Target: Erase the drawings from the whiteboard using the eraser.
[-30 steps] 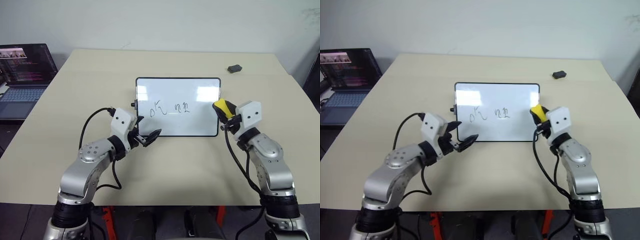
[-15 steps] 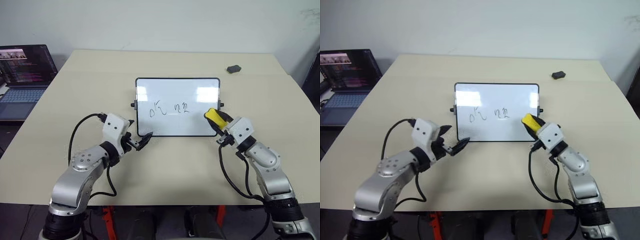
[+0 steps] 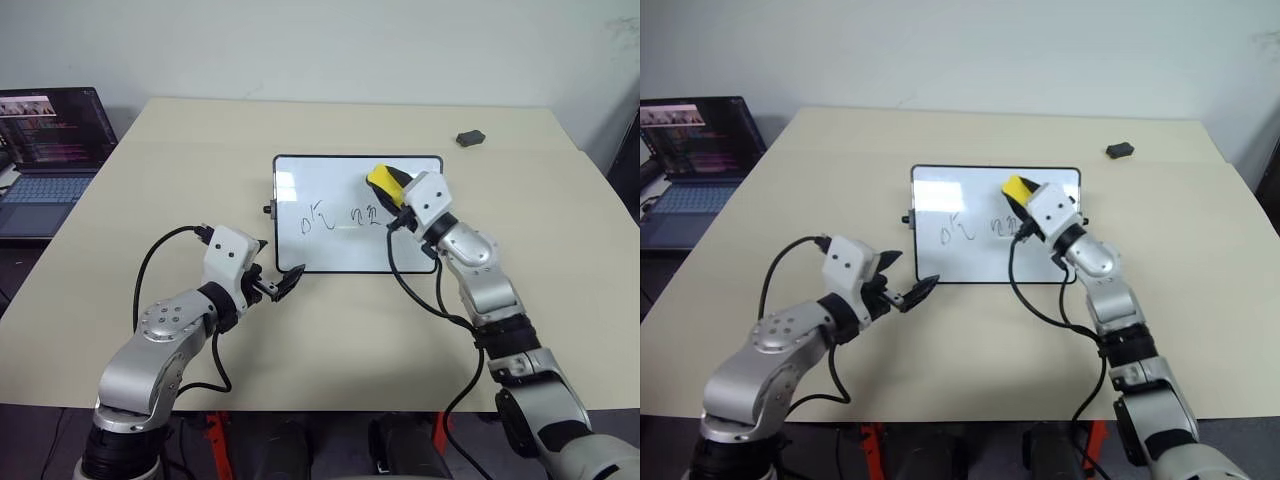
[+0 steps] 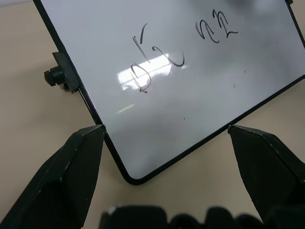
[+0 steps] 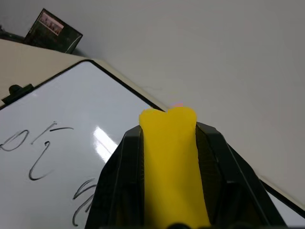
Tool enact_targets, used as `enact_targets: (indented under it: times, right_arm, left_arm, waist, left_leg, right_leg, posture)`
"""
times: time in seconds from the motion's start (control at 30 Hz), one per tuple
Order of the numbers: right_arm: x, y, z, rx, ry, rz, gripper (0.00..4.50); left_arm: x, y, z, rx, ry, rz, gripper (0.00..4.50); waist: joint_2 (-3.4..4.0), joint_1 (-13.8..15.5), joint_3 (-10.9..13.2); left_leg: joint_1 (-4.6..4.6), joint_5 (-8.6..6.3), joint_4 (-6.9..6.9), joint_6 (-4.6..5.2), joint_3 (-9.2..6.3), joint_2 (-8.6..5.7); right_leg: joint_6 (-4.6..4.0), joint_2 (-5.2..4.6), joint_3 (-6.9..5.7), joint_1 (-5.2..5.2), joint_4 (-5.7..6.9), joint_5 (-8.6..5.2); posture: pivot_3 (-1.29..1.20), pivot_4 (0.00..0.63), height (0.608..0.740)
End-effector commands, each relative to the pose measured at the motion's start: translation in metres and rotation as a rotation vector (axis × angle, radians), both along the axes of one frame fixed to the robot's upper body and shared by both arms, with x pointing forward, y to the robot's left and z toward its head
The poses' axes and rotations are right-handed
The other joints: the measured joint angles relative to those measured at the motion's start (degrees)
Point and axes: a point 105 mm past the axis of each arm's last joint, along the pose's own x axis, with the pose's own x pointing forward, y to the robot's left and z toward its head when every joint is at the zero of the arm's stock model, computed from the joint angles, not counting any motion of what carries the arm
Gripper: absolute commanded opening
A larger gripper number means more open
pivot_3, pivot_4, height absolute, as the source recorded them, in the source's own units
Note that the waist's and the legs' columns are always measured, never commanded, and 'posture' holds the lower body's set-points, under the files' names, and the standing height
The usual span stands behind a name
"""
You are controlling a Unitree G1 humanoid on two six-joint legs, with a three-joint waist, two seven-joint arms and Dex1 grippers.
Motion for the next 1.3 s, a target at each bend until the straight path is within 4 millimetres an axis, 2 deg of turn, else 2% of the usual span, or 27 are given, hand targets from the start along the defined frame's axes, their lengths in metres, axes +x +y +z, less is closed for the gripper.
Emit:
enact_targets:
  times: [0.03,0.17,0.33,0.43,0.53,0.6,0.7,0.87,1.0,1.13,1.23,1.3]
  right_arm:
    - [0.012,0.006,-0.006,-0.023,-0.001,-0.036,1.14]
    - [0.014,0.010,-0.052,-0.100,0.123,-0.045,1.14]
    - [0.005,0.016,-0.088,-0.163,0.198,-0.012,1.14]
    - [-0.001,0.019,-0.112,-0.233,0.232,0.004,1.14]
    - [-0.007,0.025,-0.120,-0.265,0.225,0.043,1.14]
    - [-0.010,0.029,-0.116,-0.261,0.190,0.072,1.14]
    - [-0.013,0.035,-0.095,-0.214,0.096,0.113,1.14]
    - [-0.018,0.035,-0.031,-0.104,-0.105,0.161,1.14]
    - [-0.011,0.021,0.006,-0.039,-0.172,0.126,1.13]
    - [0.000,0.013,0.010,-0.064,-0.166,0.087,1.13]
    - [0.014,0.012,-0.003,-0.124,-0.112,0.046,1.13]
    - [0.017,0.018,-0.019,-0.145,-0.050,0.056,1.13]
  left_arm:
    - [-0.002,-0.004,0.014,0.005,-0.051,-0.026,4.50]
    - [-0.003,-0.006,0.014,0.003,-0.051,-0.029,4.50]
    - [-0.001,-0.007,0.016,0.000,-0.055,-0.032,4.50]
    - [0.001,-0.008,0.017,-0.001,-0.059,-0.039,4.50]
    - [0.003,-0.008,0.018,0.002,-0.061,-0.044,4.50]
    - [0.004,-0.008,0.018,0.003,-0.061,-0.045,4.50]
    - [0.005,-0.007,0.018,0.004,-0.061,-0.044,4.50]
    - [0.004,-0.006,0.016,0.008,-0.055,-0.041,4.50]
    - [0.003,-0.004,0.014,0.009,-0.050,-0.036,4.50]
    - [0.002,-0.004,0.012,0.009,-0.044,-0.035,4.50]
    - [0.001,-0.005,0.010,0.008,-0.037,-0.039,4.50]
    - [0.001,-0.005,0.009,0.010,-0.036,-0.039,4.50]
  waist:
    - [0.00,-0.1,0.0]
    - [-0.03,-0.1,0.0]
    - [-0.07,-0.3,-0.1]
    - [-0.05,-0.3,-0.1]
    - [-0.05,-0.7,-0.1]
    - [-0.05,-0.9,-0.1]
    - [-0.05,-1.2,-0.1]
    - [0.00,-1.2,0.1]
    - [0.03,-1.0,0.1]
    - [0.03,-1.0,0.1]
    - [0.04,-1.0,0.1]
    - [0.04,-1.0,0.1]
  left_leg:
    - [0.01,0.00,0.00,0.00,0.02,0.00]
    - [0.02,0.00,0.00,0.00,0.01,0.01]
    - [0.27,0.01,0.02,0.00,0.04,0.03]
    - [1.22,-0.01,-0.08,0.02,0.02,0.05]
    - [1.97,-0.01,-0.08,0.02,0.04,0.04]
    - [2.18,0.01,-0.06,0.03,0.04,0.05]
    - [2.16,0.03,-0.05,0.04,0.01,0.08]
    - [1.78,0.01,-0.09,0.02,0.00,0.07]
    - [0.82,0.01,-0.08,0.00,-0.06,0.09]
    - [0.78,-0.04,-0.18,-0.03,-0.06,0.08]
    - [0.80,-0.05,-0.18,-0.03,-0.04,0.06]
    - [0.82,-0.04,-0.17,-0.02,-0.04,0.06]
  right_leg:
    - [0.00,0.00,0.01,0.00,0.01,0.00]
    - [0.00,0.00,0.01,0.00,0.03,0.00]
    - [-0.08,0.02,0.02,0.17,0.11,0.10]
    - [-0.09,0.04,-0.01,1.17,-0.02,0.08]
    - [-0.10,0.06,0.02,1.92,-0.11,-0.03]
    - [0.08,0.06,0.05,2.11,-0.09,-0.19]
    - [0.10,0.11,0.05,2.07,-0.03,-0.17]
    - [-0.16,0.11,0.06,1.70,-0.03,0.00]
    - [-0.13,0.09,-0.01,0.81,-0.02,0.02]
    - [-0.09,0.05,-0.02,0.81,-0.17,-0.03]
    - [-0.09,0.04,-0.01,0.83,-0.16,-0.03]
    - [-0.10,0.04,-0.01,0.83,-0.10,-0.03]
  posture:
    - [0.00,0.150,0.740]
    - [0.00,0.150,0.740]
    - [0.00,0.150,0.740]
    - [0.00,0.150,0.740]
    - [0.00,0.150,0.740]
    - [0.00,0.150,0.740]
    - [0.00,0.150,0.740]
    - [0.00,0.150,0.740]
    - [0.00,0.150,0.740]
    - [0.00,0.150,0.740]
    - [0.00,0.150,0.740]
    - [0.00,0.150,0.740]
